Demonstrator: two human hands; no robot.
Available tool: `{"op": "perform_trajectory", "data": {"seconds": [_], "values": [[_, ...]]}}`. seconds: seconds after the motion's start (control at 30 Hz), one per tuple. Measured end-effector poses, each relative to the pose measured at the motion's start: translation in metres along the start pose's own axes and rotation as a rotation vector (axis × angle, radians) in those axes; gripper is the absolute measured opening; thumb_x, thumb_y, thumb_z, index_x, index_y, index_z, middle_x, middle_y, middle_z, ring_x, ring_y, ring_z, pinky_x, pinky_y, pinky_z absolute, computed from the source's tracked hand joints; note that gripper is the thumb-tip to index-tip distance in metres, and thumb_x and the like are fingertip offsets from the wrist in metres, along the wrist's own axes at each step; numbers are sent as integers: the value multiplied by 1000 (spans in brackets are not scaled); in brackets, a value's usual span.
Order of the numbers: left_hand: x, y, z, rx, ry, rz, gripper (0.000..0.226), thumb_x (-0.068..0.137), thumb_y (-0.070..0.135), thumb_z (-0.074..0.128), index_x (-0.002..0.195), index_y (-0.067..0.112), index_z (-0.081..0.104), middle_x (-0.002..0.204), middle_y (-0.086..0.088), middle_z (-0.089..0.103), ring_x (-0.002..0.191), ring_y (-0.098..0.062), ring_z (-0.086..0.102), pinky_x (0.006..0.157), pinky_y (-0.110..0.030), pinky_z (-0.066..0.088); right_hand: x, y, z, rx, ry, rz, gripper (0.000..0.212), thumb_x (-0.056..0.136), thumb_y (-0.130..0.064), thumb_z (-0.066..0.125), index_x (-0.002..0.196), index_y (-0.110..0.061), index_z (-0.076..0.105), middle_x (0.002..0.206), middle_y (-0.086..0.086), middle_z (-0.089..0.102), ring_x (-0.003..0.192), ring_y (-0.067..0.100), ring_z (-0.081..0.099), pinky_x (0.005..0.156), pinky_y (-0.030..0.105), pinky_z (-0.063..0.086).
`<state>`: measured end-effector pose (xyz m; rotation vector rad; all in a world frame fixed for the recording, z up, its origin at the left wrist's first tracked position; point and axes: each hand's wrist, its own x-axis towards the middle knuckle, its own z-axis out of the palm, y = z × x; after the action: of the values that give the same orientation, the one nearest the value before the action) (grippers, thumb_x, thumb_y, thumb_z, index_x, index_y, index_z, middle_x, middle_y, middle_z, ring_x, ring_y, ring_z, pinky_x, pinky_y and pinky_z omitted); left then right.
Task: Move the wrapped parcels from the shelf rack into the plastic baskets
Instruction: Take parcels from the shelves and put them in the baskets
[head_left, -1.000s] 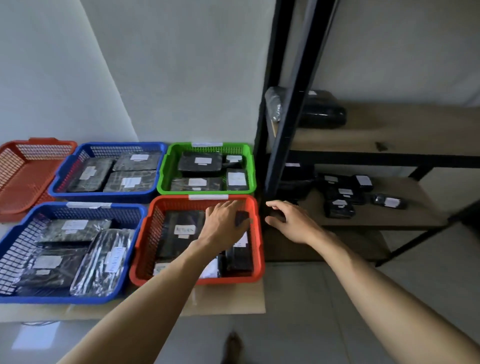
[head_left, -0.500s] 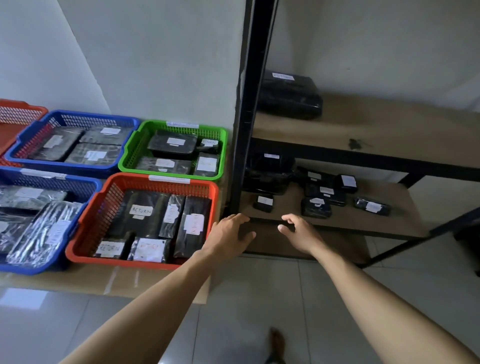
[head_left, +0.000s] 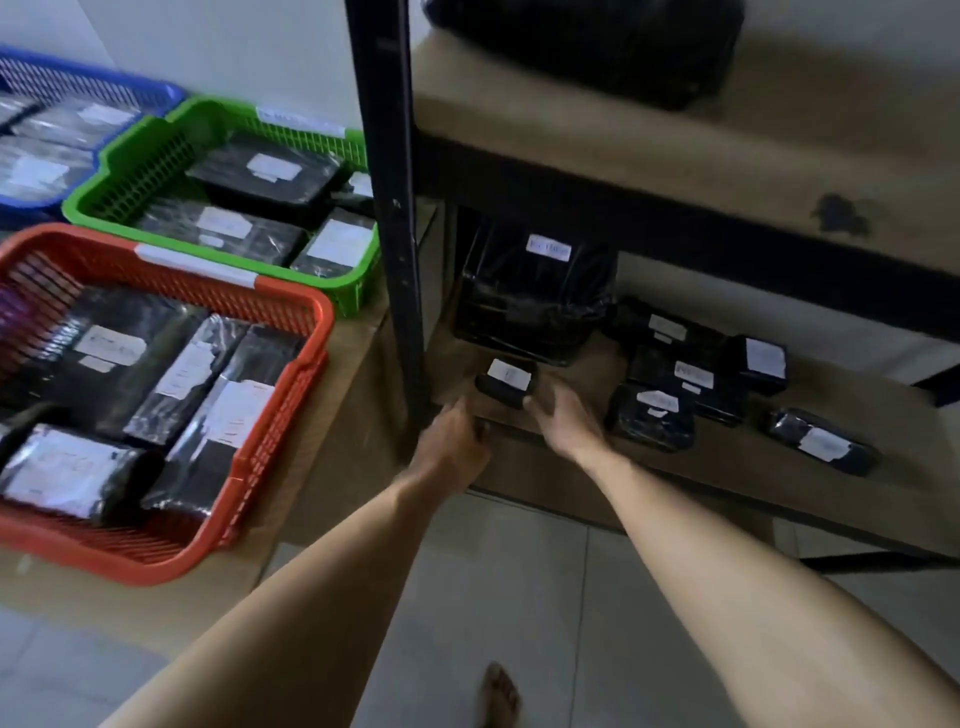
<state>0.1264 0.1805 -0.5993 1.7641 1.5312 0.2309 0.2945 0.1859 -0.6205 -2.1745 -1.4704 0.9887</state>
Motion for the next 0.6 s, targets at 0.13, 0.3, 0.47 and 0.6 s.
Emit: {"op": "perform_trajectory", "data": {"seconds": [0.13,0.3,0.47,0.6], "values": [[35,-11,19,-6,1,-1,38,96,17,46,134,19,44,121,-6,58,109,-26,57,89,-34,48,43,17,25,58,20,-65,62,97,-29,57,151,-10,30,153,9,37,140,25,34,106,26,28],[63,-23,45,29,27,-17,45,95,18,42,140,19,39,128,-11,56,114,-30,54,96,-40,46,70,39,44,78,56,-119,63,94,-35,61,148,-12,37,148,8,44,136,24,41,106,29,32],[55,-23,61,68,136,21,47,95,15,46,142,17,38,137,-9,50,122,-32,48,97,-37,39,61,52,51,103,130,-244,56,88,-27,69,139,-20,48,136,6,48,114,27,58,100,43,45],[51,-28,66,43,206,28,49,92,16,50,140,22,38,141,-2,43,127,-28,41,100,-38,32,59,56,51,90,116,-296,56,91,-23,66,143,-20,45,141,9,42,122,27,53,105,41,42]]}}
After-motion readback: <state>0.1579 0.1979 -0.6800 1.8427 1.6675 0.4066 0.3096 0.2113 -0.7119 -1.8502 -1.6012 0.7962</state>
